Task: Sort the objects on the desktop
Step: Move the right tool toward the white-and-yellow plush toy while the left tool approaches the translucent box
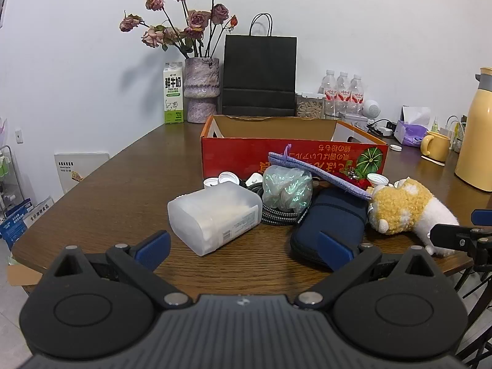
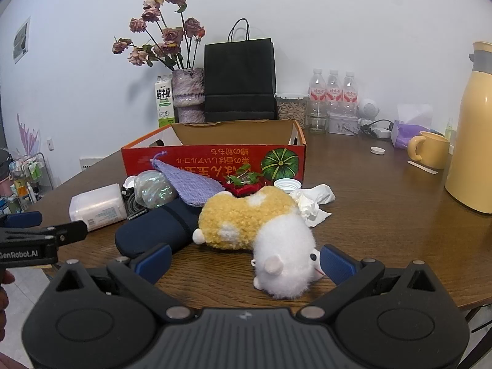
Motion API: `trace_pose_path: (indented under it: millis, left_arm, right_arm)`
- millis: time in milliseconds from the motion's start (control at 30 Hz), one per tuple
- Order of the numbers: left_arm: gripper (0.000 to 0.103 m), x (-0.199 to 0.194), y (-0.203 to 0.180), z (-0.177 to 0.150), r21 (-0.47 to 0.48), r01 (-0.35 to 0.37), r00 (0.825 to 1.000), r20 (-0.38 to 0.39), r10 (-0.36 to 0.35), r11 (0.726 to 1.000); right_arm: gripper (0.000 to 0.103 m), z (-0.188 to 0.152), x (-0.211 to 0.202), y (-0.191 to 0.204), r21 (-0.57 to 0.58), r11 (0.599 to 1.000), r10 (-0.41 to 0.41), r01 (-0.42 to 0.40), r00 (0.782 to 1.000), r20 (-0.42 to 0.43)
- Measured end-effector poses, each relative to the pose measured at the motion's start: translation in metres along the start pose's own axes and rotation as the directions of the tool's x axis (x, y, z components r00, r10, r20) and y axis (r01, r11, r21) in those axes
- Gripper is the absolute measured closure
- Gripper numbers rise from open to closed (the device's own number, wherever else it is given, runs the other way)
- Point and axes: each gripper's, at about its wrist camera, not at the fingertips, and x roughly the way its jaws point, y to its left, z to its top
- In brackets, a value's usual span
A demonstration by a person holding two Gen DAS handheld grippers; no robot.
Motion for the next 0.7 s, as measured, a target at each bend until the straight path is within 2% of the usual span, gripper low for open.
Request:
trace_pose_path:
  millis: [700]
  left_arm:
    - [0.000,0.0006,-0.0010,-0.0009,0.002,0.006,1.000,-0.007,-0.006,1.000]
  right_arm:
    - [0.000,0.0013,-0.0008,-0.0006,-0.002,1.000,0.002,-0.002,1.000,-0.002]
